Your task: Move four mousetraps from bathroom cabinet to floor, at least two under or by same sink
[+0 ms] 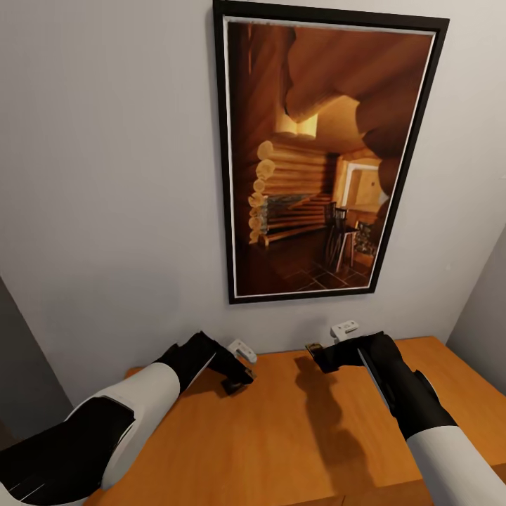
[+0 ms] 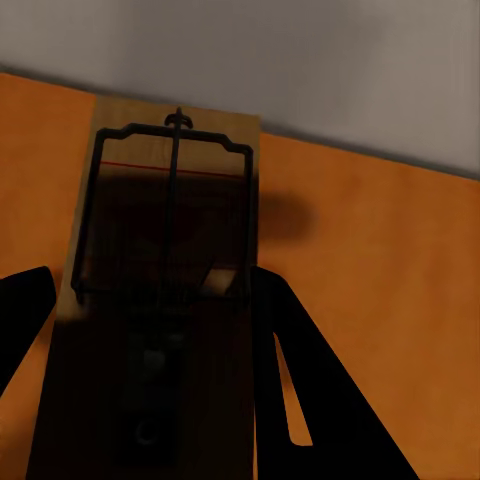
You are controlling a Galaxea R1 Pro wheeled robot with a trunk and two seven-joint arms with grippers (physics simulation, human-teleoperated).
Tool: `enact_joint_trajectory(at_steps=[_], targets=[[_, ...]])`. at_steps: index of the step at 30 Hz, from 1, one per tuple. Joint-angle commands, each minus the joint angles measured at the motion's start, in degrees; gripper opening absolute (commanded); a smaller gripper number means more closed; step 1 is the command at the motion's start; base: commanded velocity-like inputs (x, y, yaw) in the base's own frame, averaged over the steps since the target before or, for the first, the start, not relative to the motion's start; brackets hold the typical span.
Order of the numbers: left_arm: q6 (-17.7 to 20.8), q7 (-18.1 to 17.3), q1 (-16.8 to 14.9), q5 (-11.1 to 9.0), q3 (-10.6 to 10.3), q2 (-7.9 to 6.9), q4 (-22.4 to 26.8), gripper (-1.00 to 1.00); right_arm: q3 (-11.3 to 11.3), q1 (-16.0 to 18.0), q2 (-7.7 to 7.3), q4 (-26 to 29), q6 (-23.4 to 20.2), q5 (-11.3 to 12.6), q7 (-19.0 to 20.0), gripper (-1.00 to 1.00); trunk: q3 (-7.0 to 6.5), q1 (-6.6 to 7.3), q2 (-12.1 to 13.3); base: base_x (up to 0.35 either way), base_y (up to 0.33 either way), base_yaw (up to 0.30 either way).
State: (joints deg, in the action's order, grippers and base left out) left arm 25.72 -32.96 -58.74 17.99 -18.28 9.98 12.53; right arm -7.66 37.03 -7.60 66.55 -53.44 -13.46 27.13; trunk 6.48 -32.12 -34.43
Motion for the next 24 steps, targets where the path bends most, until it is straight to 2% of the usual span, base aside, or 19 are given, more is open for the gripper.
enact_joint_trajectory(at_steps=[1,9,24], targets=[[0.2,-0.3,0.0,0.6,0.3,0.02,0.1,1.00,-0.1,0.1,-0.04,0.1,-0.2,-0.6,0.5,-1.00,0.30,-0.25,-0.5,0.000,0.000,0.000],[0.2,-0.3,0.0,0.6,0.2,0.02,0.1,1.00,-0.1,0.1,-0.04,0.1,-0.2,-0.6,0.5,-1.00,1.73,-2.01,-3.7,0.000,0.000,0.000],[0.6,-0.6,-0.1,0.6,-0.1,0.02,0.0,1.00,-0.2,0.1,-0.04,0.1,-0.1,-0.7,0.3,-1.00,1.73,-2.01,-3.7,0.000,0.000,0.000]])
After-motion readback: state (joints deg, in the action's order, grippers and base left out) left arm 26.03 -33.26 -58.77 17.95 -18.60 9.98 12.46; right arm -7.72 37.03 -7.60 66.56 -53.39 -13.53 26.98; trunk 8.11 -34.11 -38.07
